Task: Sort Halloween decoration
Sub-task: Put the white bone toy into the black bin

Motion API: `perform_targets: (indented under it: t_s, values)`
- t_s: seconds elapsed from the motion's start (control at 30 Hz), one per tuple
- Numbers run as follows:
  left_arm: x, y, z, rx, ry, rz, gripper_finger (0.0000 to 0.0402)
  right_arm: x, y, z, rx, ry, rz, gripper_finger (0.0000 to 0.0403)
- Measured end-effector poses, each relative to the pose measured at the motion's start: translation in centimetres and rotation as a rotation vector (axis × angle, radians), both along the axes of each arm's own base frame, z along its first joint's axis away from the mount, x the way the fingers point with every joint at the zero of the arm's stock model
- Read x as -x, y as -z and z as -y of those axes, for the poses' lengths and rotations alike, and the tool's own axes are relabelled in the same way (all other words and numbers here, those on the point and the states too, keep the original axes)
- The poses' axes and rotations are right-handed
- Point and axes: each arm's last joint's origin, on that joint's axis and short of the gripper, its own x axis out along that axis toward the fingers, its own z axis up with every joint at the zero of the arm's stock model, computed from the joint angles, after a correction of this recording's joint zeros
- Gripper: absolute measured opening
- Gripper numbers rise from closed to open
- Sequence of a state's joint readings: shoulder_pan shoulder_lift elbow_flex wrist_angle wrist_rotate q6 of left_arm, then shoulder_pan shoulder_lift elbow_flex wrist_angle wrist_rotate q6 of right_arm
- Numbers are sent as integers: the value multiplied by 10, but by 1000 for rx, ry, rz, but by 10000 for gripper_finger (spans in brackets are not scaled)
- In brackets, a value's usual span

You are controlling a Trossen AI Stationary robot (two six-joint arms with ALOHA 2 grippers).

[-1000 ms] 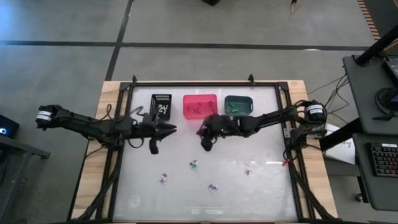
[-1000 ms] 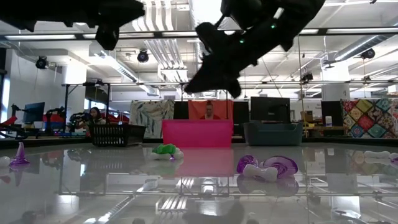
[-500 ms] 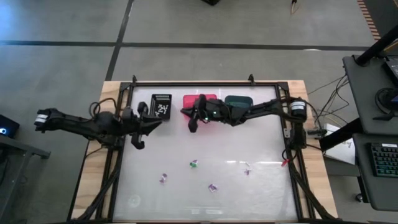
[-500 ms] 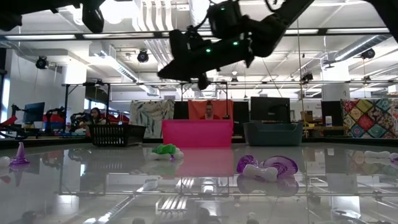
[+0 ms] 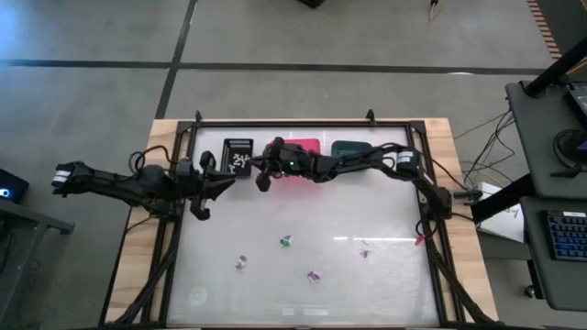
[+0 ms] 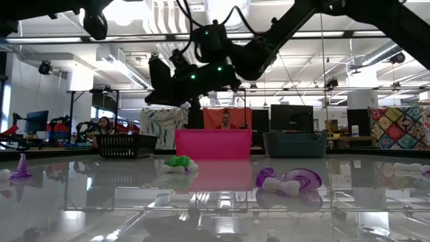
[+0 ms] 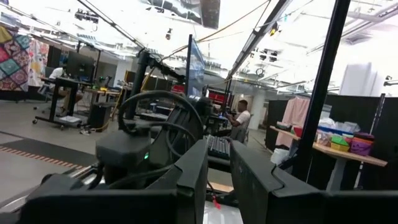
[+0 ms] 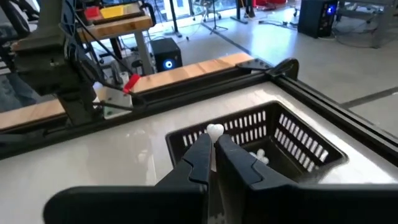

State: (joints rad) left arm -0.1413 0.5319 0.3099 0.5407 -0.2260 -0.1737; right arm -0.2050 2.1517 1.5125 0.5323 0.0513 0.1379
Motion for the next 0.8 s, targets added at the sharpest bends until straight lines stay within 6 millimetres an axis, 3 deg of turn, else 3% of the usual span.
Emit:
perform_targets:
  t_s: [0.4, 0.8]
  values:
    - [3, -1, 0, -6, -2, 8, 52, -27, 17, 6, -19, 5, 11, 9]
    - [2, 0, 0, -8, -2, -5, 52, -41, 27, 9, -59, 9, -101, 15]
